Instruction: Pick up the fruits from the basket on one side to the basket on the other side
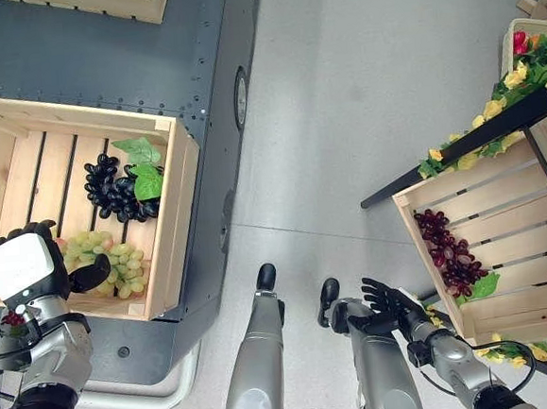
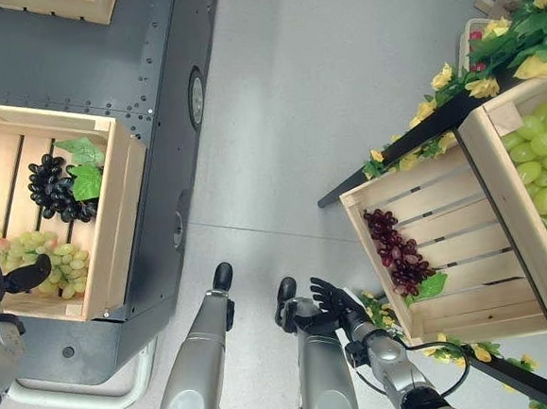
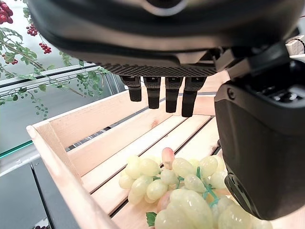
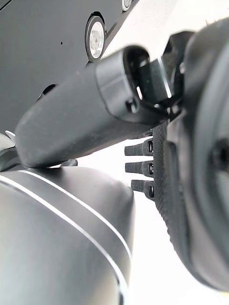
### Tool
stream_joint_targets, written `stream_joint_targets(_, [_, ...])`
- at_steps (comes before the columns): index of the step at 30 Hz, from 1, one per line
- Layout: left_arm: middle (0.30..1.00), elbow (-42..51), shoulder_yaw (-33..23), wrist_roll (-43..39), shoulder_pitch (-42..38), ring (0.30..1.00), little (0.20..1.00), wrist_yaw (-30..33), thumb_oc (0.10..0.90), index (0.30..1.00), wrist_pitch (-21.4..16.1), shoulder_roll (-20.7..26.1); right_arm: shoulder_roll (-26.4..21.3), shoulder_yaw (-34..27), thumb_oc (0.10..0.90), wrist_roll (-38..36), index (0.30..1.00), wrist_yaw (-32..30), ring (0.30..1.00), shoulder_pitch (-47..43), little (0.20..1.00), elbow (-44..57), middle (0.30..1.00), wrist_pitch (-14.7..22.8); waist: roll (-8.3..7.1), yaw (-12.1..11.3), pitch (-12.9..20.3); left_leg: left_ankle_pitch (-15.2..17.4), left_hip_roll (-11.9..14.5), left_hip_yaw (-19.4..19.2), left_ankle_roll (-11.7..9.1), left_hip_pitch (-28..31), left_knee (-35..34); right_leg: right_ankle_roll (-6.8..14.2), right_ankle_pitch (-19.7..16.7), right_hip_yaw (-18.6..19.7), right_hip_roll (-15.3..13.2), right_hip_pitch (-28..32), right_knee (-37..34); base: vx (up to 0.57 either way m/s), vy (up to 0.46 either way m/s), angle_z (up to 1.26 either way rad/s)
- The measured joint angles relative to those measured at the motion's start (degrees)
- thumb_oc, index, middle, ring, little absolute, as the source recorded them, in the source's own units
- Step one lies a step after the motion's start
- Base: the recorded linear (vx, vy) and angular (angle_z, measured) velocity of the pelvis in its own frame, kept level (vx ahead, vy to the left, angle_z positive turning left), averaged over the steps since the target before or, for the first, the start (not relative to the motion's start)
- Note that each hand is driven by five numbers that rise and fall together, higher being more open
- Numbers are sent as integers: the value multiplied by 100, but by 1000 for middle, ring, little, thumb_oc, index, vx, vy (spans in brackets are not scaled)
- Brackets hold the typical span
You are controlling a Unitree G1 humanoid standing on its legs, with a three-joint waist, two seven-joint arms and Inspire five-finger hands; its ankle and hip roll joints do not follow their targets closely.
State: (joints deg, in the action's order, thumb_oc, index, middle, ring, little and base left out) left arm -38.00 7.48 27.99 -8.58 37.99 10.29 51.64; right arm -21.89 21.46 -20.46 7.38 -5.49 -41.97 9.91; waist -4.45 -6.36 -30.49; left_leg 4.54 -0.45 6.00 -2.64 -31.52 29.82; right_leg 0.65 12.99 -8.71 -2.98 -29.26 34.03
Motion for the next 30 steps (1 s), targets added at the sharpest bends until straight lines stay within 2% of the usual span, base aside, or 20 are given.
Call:
stream_joint_targets(5, [900, 149, -217, 234, 254, 900, 900, -15, 800, 900, -19, 320, 20, 11, 800, 4, 900, 0, 900, 42, 900, 4, 900, -31, -74, -86, 4, 23, 26, 1, 8, 56, 26, 16, -15, -29, 21, 106, -57, 2, -1, 1])
stream_joint_targets(9, [900, 315, -620, 467, 672, 900, 900, -16, 800, 900, -387, 592, 22, 0, 800, 3, 900, 0, 900, 142, 900, 76, 900, -48, -89, -117, 5, 43, 38, 19, -17, 79, 24, 6, -5, -117, 16, 191, -122, 5, 1, 8])
stream_joint_targets(12, [900, 325, -685, 580, 887, 900, 900, -15, 800, 900, -581, 823, 27, 0, 800, 0, 900, 0, 900, 170, 900, 76, 900, -53, -88, -185, 5, 43, 35, 19, -17, 78, 10, 8, -3, -127, 10, 190, -125, 0, 0, 0])
stream_joint_targets(15, [900, 334, -690, 777, 892, 900, 900, -12, 800, 900, -763, 1045, 24, -4, 800, -4, 900, 0, 900, 186, 900, 72, 900, -53, -88, -258, 4, 42, 35, 27, -19, 73, -3, 1, 2, -141, 8, 186, -128, 6, -11, 1])
stream_joint_targets(24, [900, 355, -679, 1419, 743, 900, 900, -93, 800, 900, -891, 1257, 33, 3, 800, -21, 900, 1, 900, 177, 900, 66, 900, -51, -90, -241, 5, 25, 40, 43, 10, 45, -10, -6, -13, -172, 19, 201, -195, 0, 0, 0])
stream_joint_targets(30, [900, 133, -340, 1869, 456, 900, 900, -311, 800, 900, -942, 1543, 32, 17, 800, -21, 900, 4, 900, 173, 900, 47, 900, -51, -95, -239, 7, 26, 56, 48, 16, 85, -19, 51, -52, -186, 35, 291, -268, 7, 8, 3])
